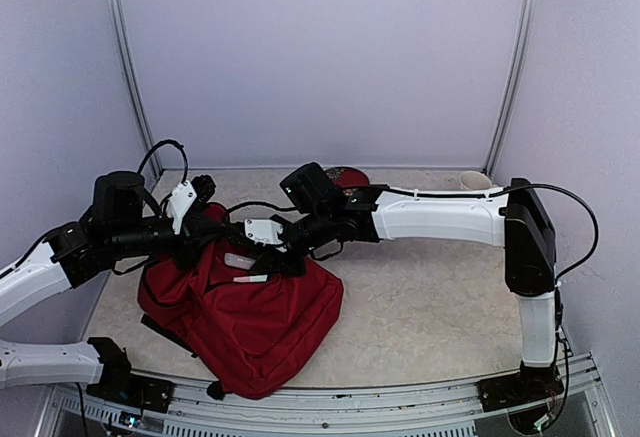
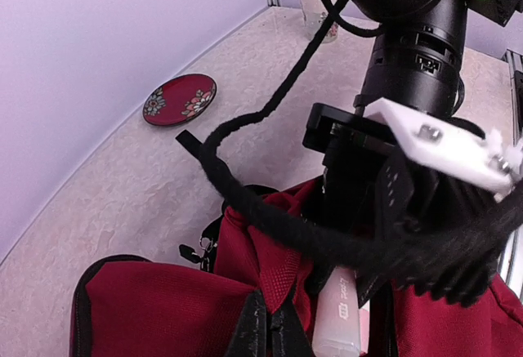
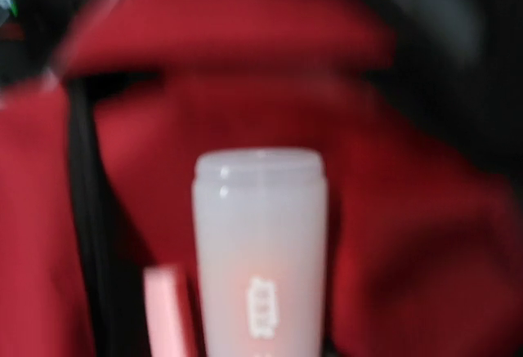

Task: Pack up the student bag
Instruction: Place the pen in the lower front pocket of the bag, then place the student bag in the lower front pocket.

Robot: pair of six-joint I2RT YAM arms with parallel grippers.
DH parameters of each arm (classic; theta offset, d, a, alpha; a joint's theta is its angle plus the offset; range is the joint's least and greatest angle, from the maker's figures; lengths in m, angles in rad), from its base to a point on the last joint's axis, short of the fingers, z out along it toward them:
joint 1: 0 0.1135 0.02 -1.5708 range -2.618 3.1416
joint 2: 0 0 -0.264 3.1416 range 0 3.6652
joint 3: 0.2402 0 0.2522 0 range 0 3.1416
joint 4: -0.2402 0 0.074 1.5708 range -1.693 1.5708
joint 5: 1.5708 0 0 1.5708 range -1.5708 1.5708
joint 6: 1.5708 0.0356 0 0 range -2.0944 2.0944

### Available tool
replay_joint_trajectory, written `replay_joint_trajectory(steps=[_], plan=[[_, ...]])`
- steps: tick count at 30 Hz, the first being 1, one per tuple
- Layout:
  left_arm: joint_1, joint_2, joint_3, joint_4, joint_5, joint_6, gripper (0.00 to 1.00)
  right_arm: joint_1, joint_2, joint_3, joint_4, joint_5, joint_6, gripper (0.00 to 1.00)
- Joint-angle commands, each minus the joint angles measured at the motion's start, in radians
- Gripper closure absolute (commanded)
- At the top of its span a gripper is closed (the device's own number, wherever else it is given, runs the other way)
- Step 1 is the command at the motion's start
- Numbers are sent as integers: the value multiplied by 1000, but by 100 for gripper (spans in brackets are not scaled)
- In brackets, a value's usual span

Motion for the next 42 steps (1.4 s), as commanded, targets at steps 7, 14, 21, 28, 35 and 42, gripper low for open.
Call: replay_joint_trajectory(steps=[7,14,21,28,35,42], plan=[[-9,-34,16,106,53,5,100,42,79,99,-401,558,-107,66],[-9,-32,13,107,46,2,100,64,-18,160,-362,437,-51,35],[-14,-14,13,109,61,-1,100,49,-266,-42,-92,94,130,32],[-45,-12,7,111,133,13,100,-45,-351,-252,136,89,516,50],[-152,10,21,67,214,83,100,-95,-386,-416,167,81,663,53],[-263,160,142,-57,241,175,89,-138,-523,-611,228,15,698,48]])
